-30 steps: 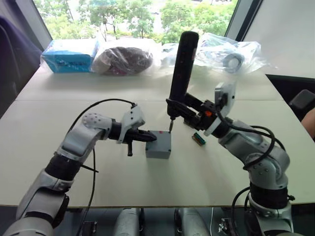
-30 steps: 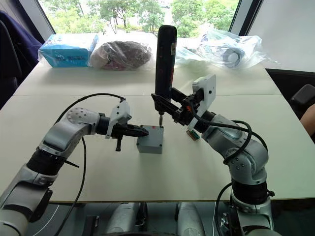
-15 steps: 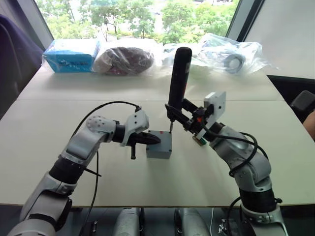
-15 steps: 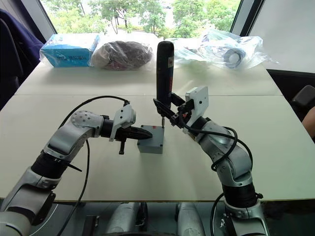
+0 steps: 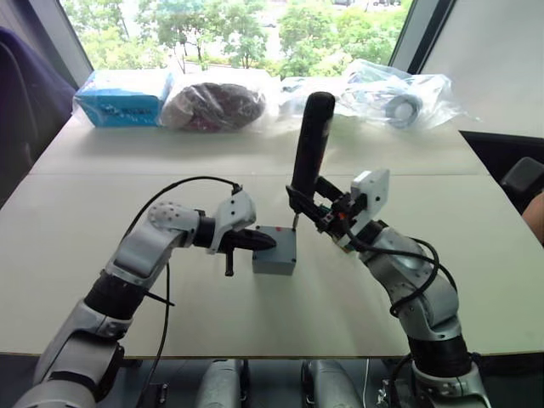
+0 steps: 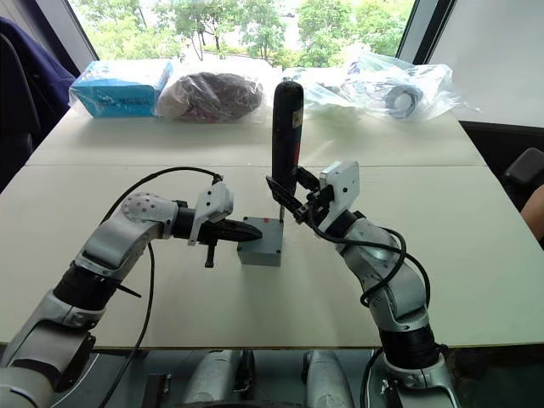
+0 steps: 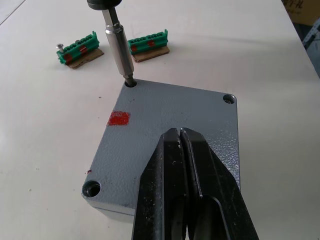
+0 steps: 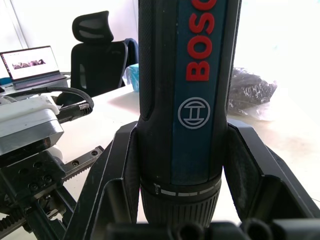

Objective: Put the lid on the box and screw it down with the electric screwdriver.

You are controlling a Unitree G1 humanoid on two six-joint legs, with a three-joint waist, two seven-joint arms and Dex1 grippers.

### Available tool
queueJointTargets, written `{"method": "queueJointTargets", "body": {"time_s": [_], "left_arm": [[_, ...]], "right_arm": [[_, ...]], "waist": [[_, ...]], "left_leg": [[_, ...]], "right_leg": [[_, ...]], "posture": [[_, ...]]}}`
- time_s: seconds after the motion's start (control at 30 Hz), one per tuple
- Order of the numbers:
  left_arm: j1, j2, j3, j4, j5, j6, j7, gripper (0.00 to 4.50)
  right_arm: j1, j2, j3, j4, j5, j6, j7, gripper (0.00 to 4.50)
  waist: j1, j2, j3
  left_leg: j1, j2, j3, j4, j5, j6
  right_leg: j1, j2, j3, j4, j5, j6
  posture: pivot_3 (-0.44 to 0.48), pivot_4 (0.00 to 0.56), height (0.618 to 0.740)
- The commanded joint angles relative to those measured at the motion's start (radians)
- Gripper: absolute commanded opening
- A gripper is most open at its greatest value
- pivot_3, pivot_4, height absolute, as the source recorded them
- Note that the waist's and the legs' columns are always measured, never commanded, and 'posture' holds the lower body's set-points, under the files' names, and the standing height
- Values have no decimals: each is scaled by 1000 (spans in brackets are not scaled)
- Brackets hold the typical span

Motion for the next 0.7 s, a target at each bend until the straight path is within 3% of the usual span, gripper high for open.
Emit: {"method": "queueJointTargets", "body": {"time_s": [0.03, 0.7], "left_arm": [[19, 8, -9, 4, 18, -1, -5, 0], [42, -3, -10, 18, 32, 4, 5, 0]], "right_arm": [[49, 11, 10, 38, -34, 6, -17, 1787], [89, 70, 77, 134, -144, -14, -80, 1787]], "waist": [[0, 0, -1], [-1, -1, -19]], "left_leg": [[5, 0, 0, -1, -1, 1], [19, 4, 0, -3, -2, 2]], "right_leg": [[5, 0, 0, -1, 0, 0], [18, 0, 0, -3, -4, -7]], "posture": [[0, 150, 740], [0, 150, 740]]}}
